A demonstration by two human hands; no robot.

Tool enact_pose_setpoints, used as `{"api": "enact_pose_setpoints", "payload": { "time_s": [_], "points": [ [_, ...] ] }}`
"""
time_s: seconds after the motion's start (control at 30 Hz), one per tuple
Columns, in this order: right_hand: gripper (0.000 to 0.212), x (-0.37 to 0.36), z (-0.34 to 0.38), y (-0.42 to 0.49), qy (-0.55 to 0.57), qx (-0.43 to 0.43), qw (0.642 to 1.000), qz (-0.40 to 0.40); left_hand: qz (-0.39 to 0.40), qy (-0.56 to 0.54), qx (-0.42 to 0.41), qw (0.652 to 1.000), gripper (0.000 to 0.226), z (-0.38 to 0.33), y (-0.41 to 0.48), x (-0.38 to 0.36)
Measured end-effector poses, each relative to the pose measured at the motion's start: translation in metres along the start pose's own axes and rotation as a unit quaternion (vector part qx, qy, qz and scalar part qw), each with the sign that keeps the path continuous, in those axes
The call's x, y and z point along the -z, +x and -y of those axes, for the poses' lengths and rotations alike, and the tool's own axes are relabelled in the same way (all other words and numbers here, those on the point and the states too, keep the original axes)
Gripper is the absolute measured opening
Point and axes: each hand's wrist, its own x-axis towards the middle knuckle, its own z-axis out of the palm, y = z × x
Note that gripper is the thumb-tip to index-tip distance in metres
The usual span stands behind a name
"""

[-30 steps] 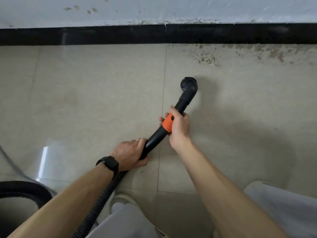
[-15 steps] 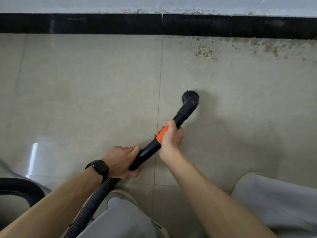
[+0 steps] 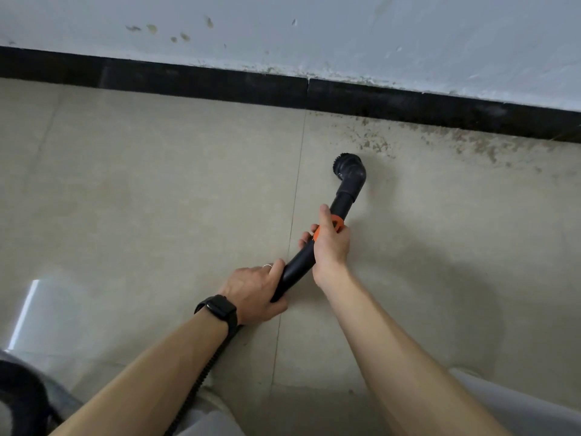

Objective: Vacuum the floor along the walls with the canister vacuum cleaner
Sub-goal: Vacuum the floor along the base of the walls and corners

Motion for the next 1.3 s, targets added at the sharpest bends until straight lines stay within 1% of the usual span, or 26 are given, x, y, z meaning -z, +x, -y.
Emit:
{"api": "enact_pose_setpoints", "payload": {
  "time_s": [0.13,0.3,0.47,0.57,0.83,1.17,1.3],
  "points": [
    [0.037,-0.011,-0.002,0.008,-0.037,0.039,0.998,0.013,0.007,-0.007,0.037,0.999,0.040,0.002,0.008,0.003],
    [0.038,-0.029,0.002,0.019,-0.090,0.055,0.994,0.038,-0.002,-0.037,0.066,0.997,0.042,0.010,0.016,0.002],
    [0.036,-0.045,0.014,0.030,-0.130,0.078,0.988,0.017,-0.018,-0.040,0.096,0.994,0.042,0.018,0.035,0.011],
    [0.036,-0.056,0.023,0.037,-0.136,0.079,0.987,0.009,-0.027,-0.048,0.114,0.992,0.041,0.022,0.046,0.017],
    [0.036,-0.080,0.038,0.049,-0.163,0.078,0.984,0.007,-0.031,-0.147,0.197,0.969,0.025,0.036,0.065,0.030],
    [0.037,-0.110,0.032,0.044,-0.190,0.081,0.978,0.026,-0.059,-0.183,0.235,0.953,0.031,0.059,0.058,0.025],
    [0.037,-0.123,0.026,0.035,-0.176,0.057,0.981,0.061,-0.060,-0.208,0.266,0.939,0.036,0.070,0.044,0.031]
  ]
}}
